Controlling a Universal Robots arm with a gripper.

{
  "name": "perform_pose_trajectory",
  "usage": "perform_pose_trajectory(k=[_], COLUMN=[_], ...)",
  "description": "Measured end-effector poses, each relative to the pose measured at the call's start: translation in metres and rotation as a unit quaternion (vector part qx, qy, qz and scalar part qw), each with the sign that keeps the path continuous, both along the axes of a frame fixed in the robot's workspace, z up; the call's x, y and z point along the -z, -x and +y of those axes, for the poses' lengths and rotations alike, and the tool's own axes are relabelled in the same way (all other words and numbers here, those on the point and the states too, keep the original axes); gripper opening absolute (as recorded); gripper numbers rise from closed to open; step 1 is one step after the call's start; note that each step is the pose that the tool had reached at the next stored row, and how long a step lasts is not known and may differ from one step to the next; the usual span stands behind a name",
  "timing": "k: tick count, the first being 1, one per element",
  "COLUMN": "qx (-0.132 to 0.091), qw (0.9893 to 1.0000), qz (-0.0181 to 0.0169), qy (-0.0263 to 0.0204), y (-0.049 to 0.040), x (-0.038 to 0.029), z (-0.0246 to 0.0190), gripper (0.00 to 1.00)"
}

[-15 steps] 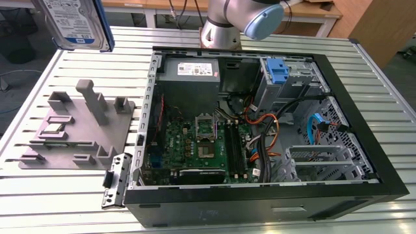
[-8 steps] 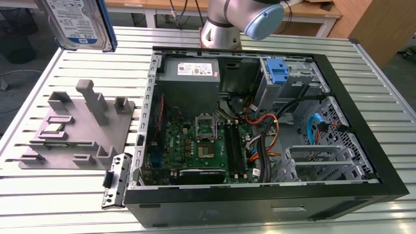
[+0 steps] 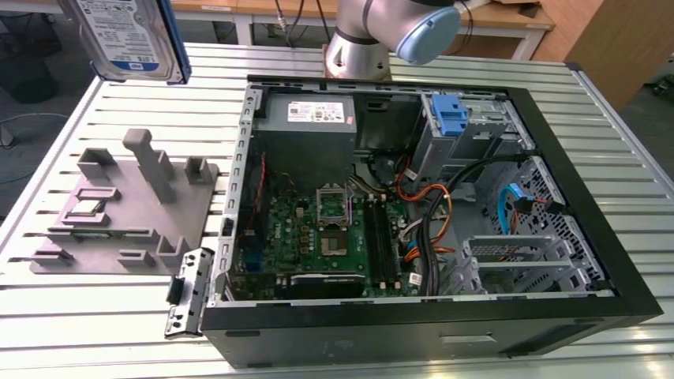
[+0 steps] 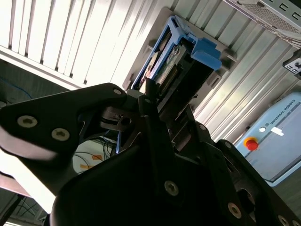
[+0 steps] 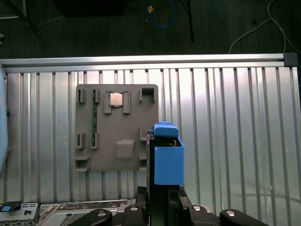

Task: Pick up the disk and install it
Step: 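Pick up the disk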

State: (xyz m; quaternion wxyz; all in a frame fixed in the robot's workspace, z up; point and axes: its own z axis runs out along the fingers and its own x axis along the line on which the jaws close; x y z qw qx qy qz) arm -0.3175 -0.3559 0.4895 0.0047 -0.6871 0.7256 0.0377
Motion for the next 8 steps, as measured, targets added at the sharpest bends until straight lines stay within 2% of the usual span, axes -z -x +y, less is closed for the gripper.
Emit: perform_pose_trajectory(k=[8], qx=[0.0], qw=[1.0], qz=[0.0], qy=[0.0], y=[-0.0047], x=[0.0], z=[0.0], gripper=[0.35])
